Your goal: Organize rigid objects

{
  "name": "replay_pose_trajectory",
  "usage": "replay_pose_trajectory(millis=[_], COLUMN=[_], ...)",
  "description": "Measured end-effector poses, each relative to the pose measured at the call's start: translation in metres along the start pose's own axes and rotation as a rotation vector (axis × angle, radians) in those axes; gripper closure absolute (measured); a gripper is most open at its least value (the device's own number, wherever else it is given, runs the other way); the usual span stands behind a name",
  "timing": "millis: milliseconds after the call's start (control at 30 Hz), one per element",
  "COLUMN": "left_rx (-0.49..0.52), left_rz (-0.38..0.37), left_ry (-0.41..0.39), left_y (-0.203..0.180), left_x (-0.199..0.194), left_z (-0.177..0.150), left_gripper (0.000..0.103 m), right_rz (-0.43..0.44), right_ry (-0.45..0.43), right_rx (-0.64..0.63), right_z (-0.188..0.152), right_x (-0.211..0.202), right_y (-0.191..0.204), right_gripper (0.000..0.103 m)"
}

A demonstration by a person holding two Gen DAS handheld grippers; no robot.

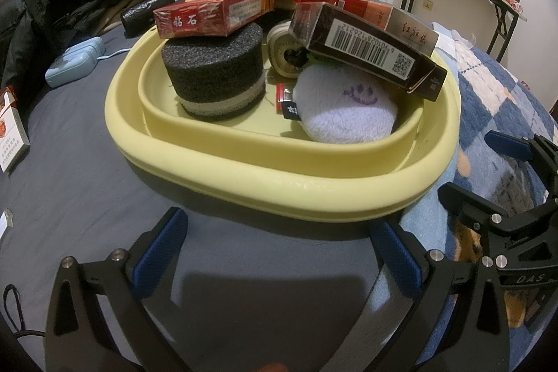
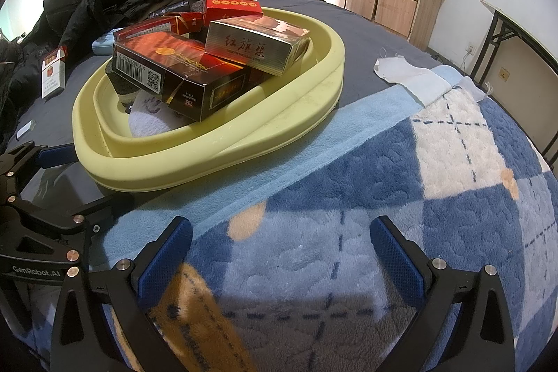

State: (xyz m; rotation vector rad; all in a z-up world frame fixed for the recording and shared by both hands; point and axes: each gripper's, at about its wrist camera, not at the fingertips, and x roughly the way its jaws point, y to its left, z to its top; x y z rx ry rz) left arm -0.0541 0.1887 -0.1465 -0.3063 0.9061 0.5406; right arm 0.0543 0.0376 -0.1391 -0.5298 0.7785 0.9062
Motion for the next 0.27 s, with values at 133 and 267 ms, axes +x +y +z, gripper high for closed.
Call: replay_pose_trajectory(millis=[133,267], left_rx=[0.003,0.002], left_rz=[0.003,0.002], left_ry=[0.0,0.0], left_y=[-0.0005,-0.0006], left_x=[0.0,0.0], left_z=[0.0,0.0], left_gripper=[0.0,0.0], right_rz=[0.0,0.0], right_ry=[0.0,0.0], right_rx=[0.0,0.0], right_z=[0.0,0.0001], right_x=[0.0,0.0002], right_y=[-0.0005,-0.0011], right_gripper=[0.0,0.0])
